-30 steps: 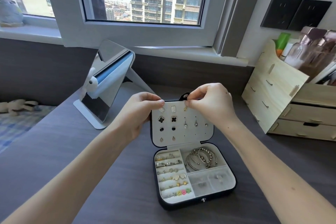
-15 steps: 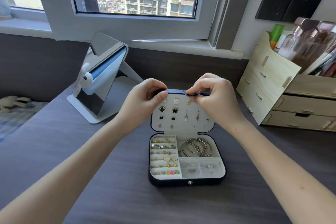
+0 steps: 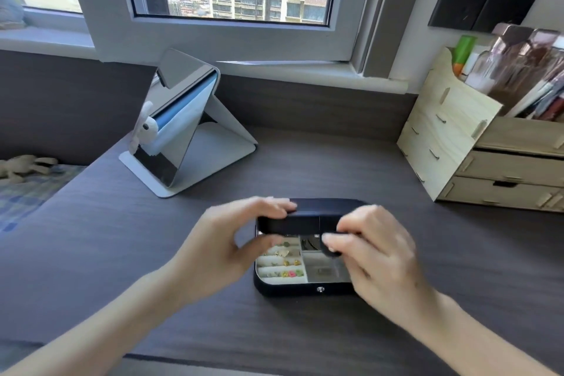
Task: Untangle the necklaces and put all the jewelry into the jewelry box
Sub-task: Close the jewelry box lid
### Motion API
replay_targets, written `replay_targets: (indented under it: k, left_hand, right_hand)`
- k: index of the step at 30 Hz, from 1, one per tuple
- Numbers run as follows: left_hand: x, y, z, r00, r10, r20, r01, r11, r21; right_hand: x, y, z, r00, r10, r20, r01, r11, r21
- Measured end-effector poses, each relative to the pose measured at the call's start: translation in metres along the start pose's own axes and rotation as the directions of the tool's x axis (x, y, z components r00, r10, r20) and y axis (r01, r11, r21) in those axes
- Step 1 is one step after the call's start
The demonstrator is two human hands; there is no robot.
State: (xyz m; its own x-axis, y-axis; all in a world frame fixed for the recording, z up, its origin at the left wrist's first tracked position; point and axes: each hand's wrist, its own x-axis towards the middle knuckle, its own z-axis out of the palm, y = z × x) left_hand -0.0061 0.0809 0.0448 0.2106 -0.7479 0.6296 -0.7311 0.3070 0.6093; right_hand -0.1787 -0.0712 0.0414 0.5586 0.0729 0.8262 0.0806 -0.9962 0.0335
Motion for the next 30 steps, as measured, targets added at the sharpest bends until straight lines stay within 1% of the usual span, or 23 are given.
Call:
replay_targets:
  k: [3,5,7,10,13,16,18,20,22,24,27,30]
  left_hand:
    - [-0.021,-0.005,0.009,0.989,0.141,0.038,-0.144,0.984,0.107]
    - [-0.029,-0.01,0.014,0.978,0.195,0.076,-0.204,0.967,0.15]
    - [-0.035,-0.012,0.018,0.972,0.211,0.101,-0.226,0.958,0.174]
    - [-0.042,-0.011,0.02,0.973,0.18,0.141,-0.208,0.955,0.21]
    - [-0.047,-0.01,0.021,0.967,0.154,0.204,-0.212,0.928,0.305]
    - [-0.048,-0.012,0.028,0.95,0.209,0.233,-0.288,0.876,0.387]
    - [-0.047,-0.014,0.032,0.945,0.248,0.213,-0.316,0.86,0.402]
    - [-0.047,-0.015,0.033,0.942,0.278,0.19,-0.333,0.85,0.409]
    - [-0.047,-0.015,0.034,0.94,0.295,0.173,-0.341,0.842,0.417]
    - [-0.047,-0.015,0.036,0.94,0.301,0.16,-0.341,0.843,0.417]
    - [-0.047,-0.015,0.037,0.941,0.305,0.149,-0.339,0.848,0.407]
    - [-0.047,-0.015,0.037,0.943,0.298,0.146,-0.332,0.852,0.404]
  right_hand:
    - [-0.022,-0.012,0.001,0.994,-0.085,0.074,0.088,0.995,-0.039]
    - [-0.031,-0.017,0.0,0.989,-0.113,0.1,0.118,0.992,-0.044]
    - [-0.036,-0.02,0.0,0.988,-0.103,0.117,0.109,0.993,-0.049]
    - [-0.042,-0.023,0.0,0.984,-0.091,0.156,0.1,0.993,-0.056]
    - [-0.045,-0.024,-0.001,0.977,-0.112,0.183,0.127,0.989,-0.077]
    - [-0.044,-0.025,-0.004,0.966,-0.126,0.226,0.152,0.983,-0.102]
    - [-0.045,-0.024,-0.006,0.956,-0.138,0.26,0.167,0.981,-0.094]
    - [-0.044,-0.022,-0.011,0.961,-0.11,0.253,0.123,0.992,-0.039]
    - [-0.039,-0.018,-0.016,0.976,-0.041,0.216,0.043,0.999,-0.002]
    - [-0.033,-0.013,-0.015,0.975,0.026,0.219,-0.014,0.998,-0.06]
    - [-0.03,-0.001,-0.007,0.934,0.114,0.338,-0.095,0.993,-0.074]
    - [-0.03,0.007,-0.002,0.882,0.152,0.445,-0.149,0.988,-0.043]
